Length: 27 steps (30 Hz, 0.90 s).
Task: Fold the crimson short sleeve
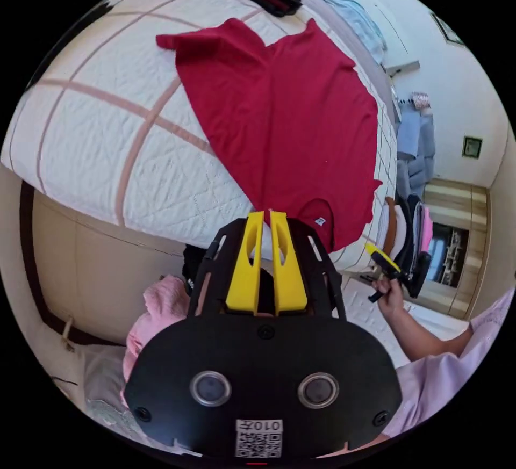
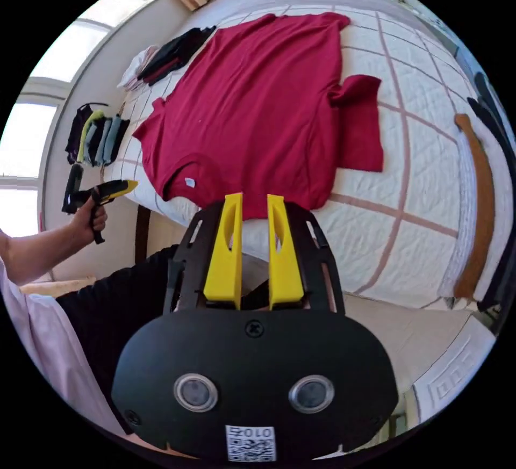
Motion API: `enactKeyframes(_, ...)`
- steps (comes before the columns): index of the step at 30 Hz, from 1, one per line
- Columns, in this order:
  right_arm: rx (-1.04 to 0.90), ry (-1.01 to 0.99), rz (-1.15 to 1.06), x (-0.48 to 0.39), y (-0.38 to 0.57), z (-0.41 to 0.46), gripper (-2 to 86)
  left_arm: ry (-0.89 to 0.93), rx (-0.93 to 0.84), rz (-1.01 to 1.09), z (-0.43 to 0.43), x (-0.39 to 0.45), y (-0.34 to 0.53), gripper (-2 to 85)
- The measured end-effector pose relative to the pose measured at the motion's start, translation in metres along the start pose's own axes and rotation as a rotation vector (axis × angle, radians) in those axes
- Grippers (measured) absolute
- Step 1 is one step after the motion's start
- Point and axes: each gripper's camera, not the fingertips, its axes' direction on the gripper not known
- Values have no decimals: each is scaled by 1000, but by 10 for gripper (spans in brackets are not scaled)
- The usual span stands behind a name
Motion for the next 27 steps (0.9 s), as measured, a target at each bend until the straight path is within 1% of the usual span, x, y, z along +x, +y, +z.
enactKeyframes(1, 64, 49, 72, 21, 9, -3, 84, -4, -2, 58, -5, 14, -5, 32)
enactKeyframes(3, 144, 108, 161, 51, 16, 4, 102, -26, 31, 360, -9, 99, -39, 49)
enactKeyframes(4, 166, 124, 225, 70, 17, 15, 107, -22, 35, 444, -5, 124, -49, 53)
enactKeyframes(6, 207, 102, 297, 92, 15, 33, 112, 11, 22, 739, 27, 226, -94, 65)
enactKeyframes(7, 237, 90, 332, 102, 14, 46, 114, 12, 20, 798, 38, 249, -105, 66)
enactKeyframes(9, 236, 93, 350, 109, 12, 69, 116, 9, -7, 963, 86, 331, -148, 72)
enactKeyframes(10, 225, 94, 356, 111, 12, 85, 116, 6, -25, 995, 99, 350, -158, 73)
enactKeyframes(12, 232, 83, 372, 113, 15, 105, 111, -22, -116, 1111, 147, 413, -188, 75)
enactKeyframes(13, 245, 53, 381, 113, 18, 118, 103, -25, -152, 1142, 158, 426, -193, 75)
enactKeyframes(15, 239, 22, 394, 110, 20, 138, 90, -58, -302, 1247, 201, 468, -196, 68)
enactKeyframes(16, 239, 52, 398, 105, 21, 148, 79, -90, -337, 1268, 211, 475, -195, 65)
enactKeyframes(17, 245, 82, 404, 103, 23, 152, 71, -170, -397, 1296, 229, 484, -190, 58)
enactKeyframes(18, 236, 134, 430, 103, 25, 157, 59, -230, -423, 1309, 241, 487, -186, 48)
enactKeyframes(20, 196, 71, 425, 112, 25, 160, 46, -251, -438, 1307, 248, 491, -183, 29)
enactKeyframes(21, 179, 37, 424, 121, 27, 155, 43, -225, -417, 1303, 244, 494, -183, 19)
enactKeyframes(22, 189, 56, 432, 132, 32, 143, 41, -195, -405, 1302, 241, 497, -184, 14)
enactKeyframes(23, 204, 76, 433, 137, 35, 135, 41, -109, -395, 1303, 233, 503, -187, 9)
enactKeyframes(24, 239, 115, 418, 148, 42, 119, 40, -70, -390, 1299, 229, 509, -191, 6)
enactKeyframes(25, 260, 89, 357, 159, 44, 110, 40, -69, -382, 1302, 229, 511, -193, 5)
enactKeyframes(27, 219, 66, 308, 173, 35, 116, 40, -34, -396, 1303, 236, 515, -202, 4)
